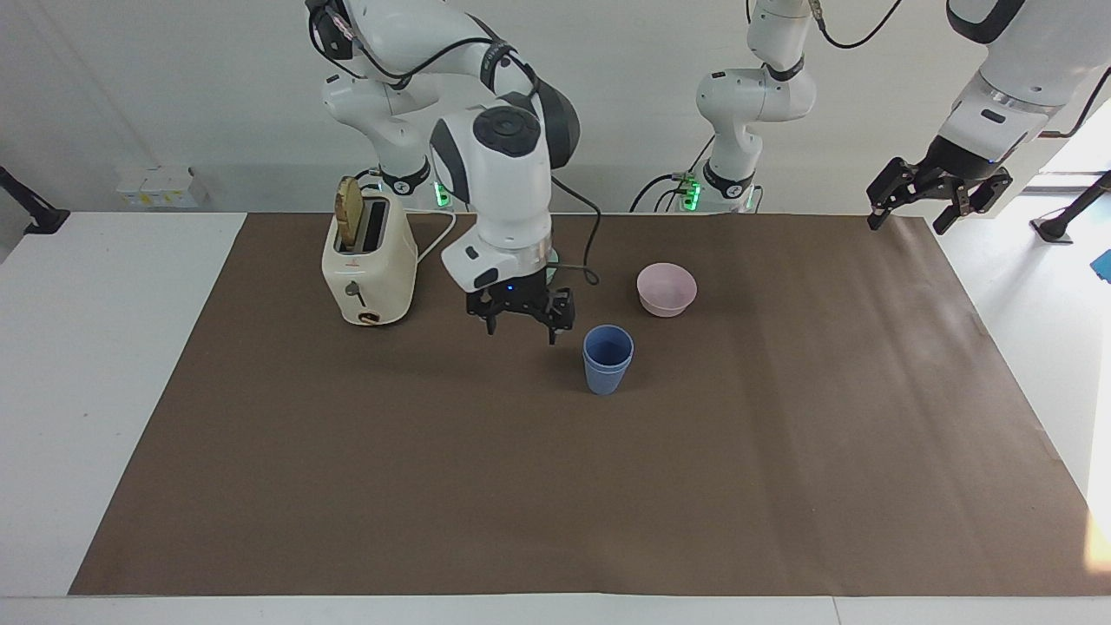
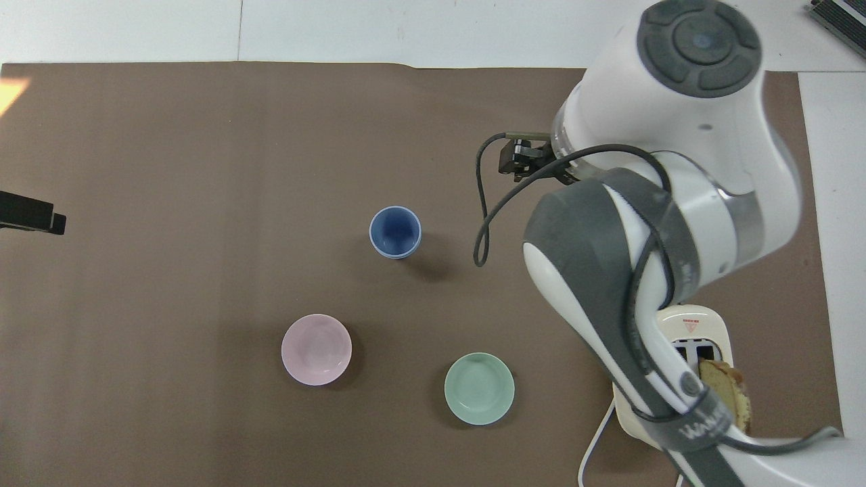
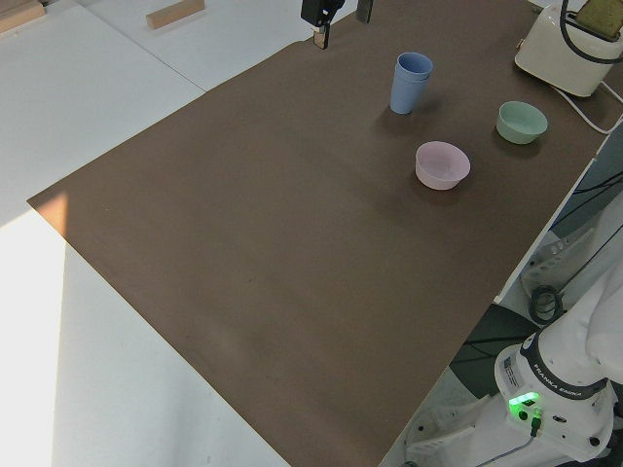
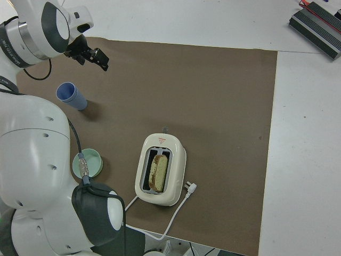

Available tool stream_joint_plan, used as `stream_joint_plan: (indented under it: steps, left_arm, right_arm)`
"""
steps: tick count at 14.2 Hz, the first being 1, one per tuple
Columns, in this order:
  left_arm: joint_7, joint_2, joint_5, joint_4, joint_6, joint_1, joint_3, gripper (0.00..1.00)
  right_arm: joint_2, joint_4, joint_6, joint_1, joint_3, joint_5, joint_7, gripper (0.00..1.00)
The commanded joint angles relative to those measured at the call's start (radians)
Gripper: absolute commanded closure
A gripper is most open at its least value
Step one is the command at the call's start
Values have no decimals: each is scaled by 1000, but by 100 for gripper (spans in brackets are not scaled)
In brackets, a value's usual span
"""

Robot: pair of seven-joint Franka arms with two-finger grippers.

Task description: Stack blue cups with both arms

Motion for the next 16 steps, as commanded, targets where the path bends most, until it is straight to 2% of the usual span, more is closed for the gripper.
stream_joint_plan:
  steps: [1,5,11,14,16]
  left_arm:
    - [8,-6,18,9,-15,10,-8,0]
    - [8,-6,18,9,-15,10,-8,0]
    - [8,-6,18,7,-15,11,-8,0]
    - [8,-6,18,9,-16,7,-8,0]
    - [10,-5,20,9,-11,7,-8,0]
  right_arm:
    - [-47,14,-83,-95,16,45,-135,0]
    - [-70,23,-143,-160,10,56,-201,0]
    - [-115,-5,-114,-259,6,62,-326,0]
    - [-216,-197,5,-302,6,64,-327,0]
    - [-233,-232,11,-322,6,64,-327,0]
